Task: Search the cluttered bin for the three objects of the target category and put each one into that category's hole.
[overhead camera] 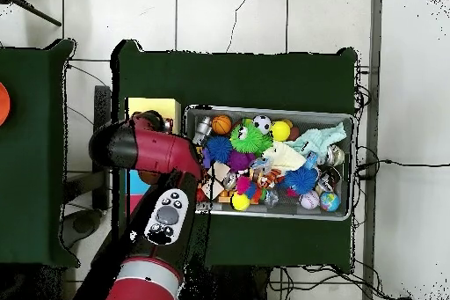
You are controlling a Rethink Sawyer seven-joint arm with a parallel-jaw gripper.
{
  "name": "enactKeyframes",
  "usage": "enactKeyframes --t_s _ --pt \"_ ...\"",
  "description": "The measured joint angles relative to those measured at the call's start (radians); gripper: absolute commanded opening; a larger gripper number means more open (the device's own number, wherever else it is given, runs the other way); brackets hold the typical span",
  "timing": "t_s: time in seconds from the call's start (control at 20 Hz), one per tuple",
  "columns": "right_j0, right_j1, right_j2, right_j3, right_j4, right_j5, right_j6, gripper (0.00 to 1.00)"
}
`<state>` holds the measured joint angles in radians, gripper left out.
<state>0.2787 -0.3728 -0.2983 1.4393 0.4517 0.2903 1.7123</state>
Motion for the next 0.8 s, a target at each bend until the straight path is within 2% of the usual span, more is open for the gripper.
enactKeyframes --t_s 0.3,0.8 --pt "-0.028 -0.05 0.032 0.021 0.0 0.044 0.0 0.0" --pt "-0.043 -0.062 0.048 0.024 0.0 0.061 0.0 0.0"
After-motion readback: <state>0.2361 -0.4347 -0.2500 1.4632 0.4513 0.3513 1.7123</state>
